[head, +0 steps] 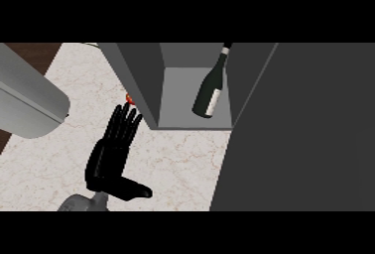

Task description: Pick up the wine, place it into the cabinet and close the cabinet

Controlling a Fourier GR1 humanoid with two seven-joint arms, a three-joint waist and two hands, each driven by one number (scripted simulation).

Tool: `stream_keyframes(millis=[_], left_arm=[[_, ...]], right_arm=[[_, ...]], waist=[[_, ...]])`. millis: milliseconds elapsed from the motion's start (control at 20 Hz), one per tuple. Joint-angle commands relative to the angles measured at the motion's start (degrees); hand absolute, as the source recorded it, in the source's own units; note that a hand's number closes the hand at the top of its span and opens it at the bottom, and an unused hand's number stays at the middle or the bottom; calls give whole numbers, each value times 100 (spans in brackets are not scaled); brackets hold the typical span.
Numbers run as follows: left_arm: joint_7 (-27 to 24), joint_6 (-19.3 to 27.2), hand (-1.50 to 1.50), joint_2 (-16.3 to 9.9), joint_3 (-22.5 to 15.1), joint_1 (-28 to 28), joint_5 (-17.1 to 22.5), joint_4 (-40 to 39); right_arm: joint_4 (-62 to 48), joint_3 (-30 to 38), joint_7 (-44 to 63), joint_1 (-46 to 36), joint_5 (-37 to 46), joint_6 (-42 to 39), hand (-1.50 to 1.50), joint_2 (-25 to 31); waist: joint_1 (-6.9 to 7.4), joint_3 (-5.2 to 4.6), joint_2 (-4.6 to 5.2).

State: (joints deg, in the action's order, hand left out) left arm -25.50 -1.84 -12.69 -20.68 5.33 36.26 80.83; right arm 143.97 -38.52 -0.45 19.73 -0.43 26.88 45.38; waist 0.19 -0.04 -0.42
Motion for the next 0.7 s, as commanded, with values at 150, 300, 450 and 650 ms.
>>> stream_keyframes(millis=[150, 300, 450, 650], left_arm=[[-6, -416, -150, -764, 650, -333, 297, 450], [20, -347, -150, -745, 724, -404, 284, 433], [-60, -780, -150, -1051, 964, -526, 407, 366], [286, -892, -150, -1407, 1389, -441, 773, 483]], right_arm=[[853, -842, 50, 165, -248, -937, 150, 456], [1059, -905, 51, 86, -247, -1160, 150, 580], [1135, -946, 236, -13, -274, -1140, 150, 498], [1082, -1104, 396, -296, -77, -1066, 150, 194]], waist=[[15, 3, 0], [-25, 1, 13], [-22, -3, 25], [-24, -7, 23]])
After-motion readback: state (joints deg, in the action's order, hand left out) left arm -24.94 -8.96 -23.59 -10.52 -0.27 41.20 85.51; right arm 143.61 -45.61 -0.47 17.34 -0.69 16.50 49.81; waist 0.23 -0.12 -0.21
